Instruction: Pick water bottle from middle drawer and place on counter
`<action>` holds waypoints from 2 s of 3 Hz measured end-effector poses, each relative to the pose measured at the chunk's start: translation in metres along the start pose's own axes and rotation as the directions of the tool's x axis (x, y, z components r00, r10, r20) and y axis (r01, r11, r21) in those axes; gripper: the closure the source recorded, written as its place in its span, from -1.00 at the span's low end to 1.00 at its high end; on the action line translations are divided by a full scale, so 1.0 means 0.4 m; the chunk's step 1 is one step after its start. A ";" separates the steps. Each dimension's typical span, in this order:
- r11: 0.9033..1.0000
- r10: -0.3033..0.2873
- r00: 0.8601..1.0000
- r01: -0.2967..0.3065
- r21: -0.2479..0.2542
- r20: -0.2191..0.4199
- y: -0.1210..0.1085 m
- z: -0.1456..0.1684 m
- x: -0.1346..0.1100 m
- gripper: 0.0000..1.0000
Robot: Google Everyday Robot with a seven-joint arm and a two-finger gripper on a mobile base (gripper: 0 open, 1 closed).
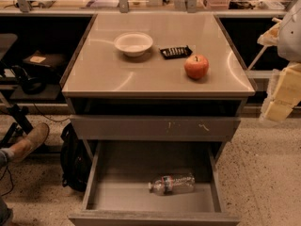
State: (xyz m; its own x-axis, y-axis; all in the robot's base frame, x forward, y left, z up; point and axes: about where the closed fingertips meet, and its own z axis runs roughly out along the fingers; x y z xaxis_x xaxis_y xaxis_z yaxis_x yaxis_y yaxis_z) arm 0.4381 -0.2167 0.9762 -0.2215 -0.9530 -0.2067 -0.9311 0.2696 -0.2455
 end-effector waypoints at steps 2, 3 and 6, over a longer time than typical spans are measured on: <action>1.000 -0.011 1.000 0.011 0.007 0.027 0.024 0.018 0.004 -1.00; 0.999 -0.036 0.994 0.033 0.028 0.102 0.103 0.059 0.010 -1.00; 0.996 0.068 0.963 -0.049 -0.080 0.261 0.391 0.538 -0.038 -1.00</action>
Offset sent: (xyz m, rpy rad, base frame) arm -0.0196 0.0040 -0.0307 0.0552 -0.0199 0.0412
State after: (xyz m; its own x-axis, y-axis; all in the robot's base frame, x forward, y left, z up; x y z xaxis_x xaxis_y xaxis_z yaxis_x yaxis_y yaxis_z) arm 0.3582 -0.1302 0.7369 -0.2013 -0.8632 -0.4630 -0.9395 0.3039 -0.1582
